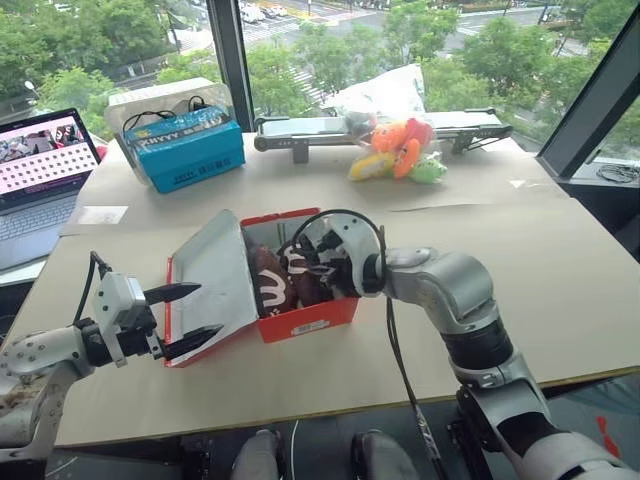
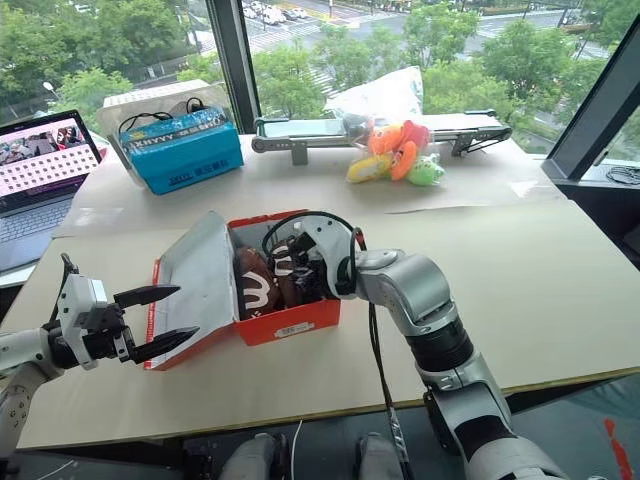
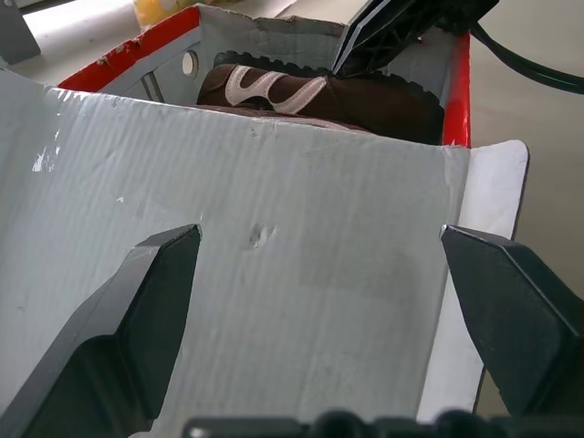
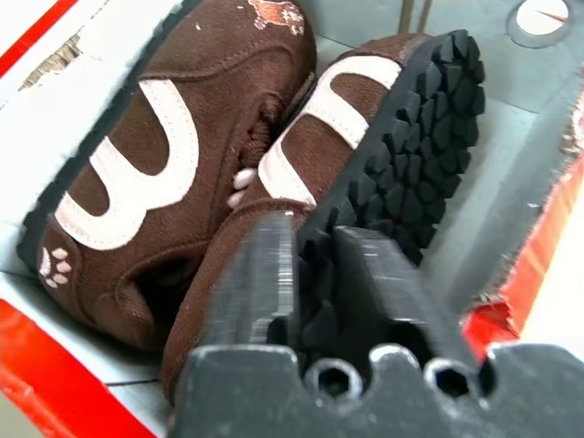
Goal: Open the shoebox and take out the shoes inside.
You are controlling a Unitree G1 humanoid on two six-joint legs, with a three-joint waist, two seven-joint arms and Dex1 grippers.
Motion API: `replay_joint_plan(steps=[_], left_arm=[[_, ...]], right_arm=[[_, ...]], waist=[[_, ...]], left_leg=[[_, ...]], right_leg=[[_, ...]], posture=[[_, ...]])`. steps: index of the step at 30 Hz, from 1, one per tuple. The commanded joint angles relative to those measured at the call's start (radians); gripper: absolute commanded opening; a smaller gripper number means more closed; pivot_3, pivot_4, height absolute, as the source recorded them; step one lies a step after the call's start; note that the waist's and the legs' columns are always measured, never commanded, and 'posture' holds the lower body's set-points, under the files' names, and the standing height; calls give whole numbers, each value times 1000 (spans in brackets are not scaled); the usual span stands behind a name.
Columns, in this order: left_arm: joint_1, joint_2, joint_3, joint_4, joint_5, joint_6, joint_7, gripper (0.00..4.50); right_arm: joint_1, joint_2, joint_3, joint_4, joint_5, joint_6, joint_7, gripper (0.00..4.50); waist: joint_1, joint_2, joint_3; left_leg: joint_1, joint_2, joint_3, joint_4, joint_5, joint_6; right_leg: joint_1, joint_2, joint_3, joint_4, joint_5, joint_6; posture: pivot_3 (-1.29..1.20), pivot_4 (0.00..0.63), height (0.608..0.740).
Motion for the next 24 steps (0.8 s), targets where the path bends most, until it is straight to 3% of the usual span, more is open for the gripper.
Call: replay_joint_plan(steps=[1, 11, 12, 13, 19, 24], left_arm=[[-19, 2, 22, -23, -19, -7, 5, 4500], [-18, -4, 14, -21, -15, -9, 5, 4500], [-17, -6, 11, -23, -14, -9, 5, 4500], [-15, -8, 10, -25, -14, -9, 6, 4500], [-5, -13, 12, -37, -18, -3, 8, 4500], [2, -20, 6, -40, -14, -4, 10, 4500]], right_arm=[[23, -5, 13, -10, 2, 4, 4, 7], [-23, -17, 16, -10, -10, 6, 1, 7], [-38, -15, 5, -24, -6, 24, -3, 594], [-56, -13, -6, -47, -1, 52, -11, 778], [-129, 7, -75, -177, 21, 236, -54, 2854], [-94, 66, -102, -240, 35, 318, -111, 2854]], waist=[[0, 0, 0], [1, 0, 0], [1, 0, 0], [1, 0, 0], [1, 0, 0], [1, 0, 0]], left_leg=[[0, 0, 0, 0, 0, 0], [0, 0, 0, 0, 0, 0], [0, 0, 0, 0, 0, 0], [0, 0, 0, 0, 0, 0], [-1, 0, -1, -1, 0, 0], [-1, 0, 0, -1, 0, 0]], right_leg=[[0, 0, 0, 0, 0, 0], [0, 0, 0, 0, 0, 0], [0, 0, 0, 0, 0, 0], [0, 0, 0, 0, 0, 0], [-2, 0, 0, 0, 0, 0], [-1, 0, 0, -1, 0, 0]], posture=[[0, 150, 740], [0, 150, 740], [0, 150, 740], [0, 150, 740], [0, 150, 740], [0, 150, 740]])
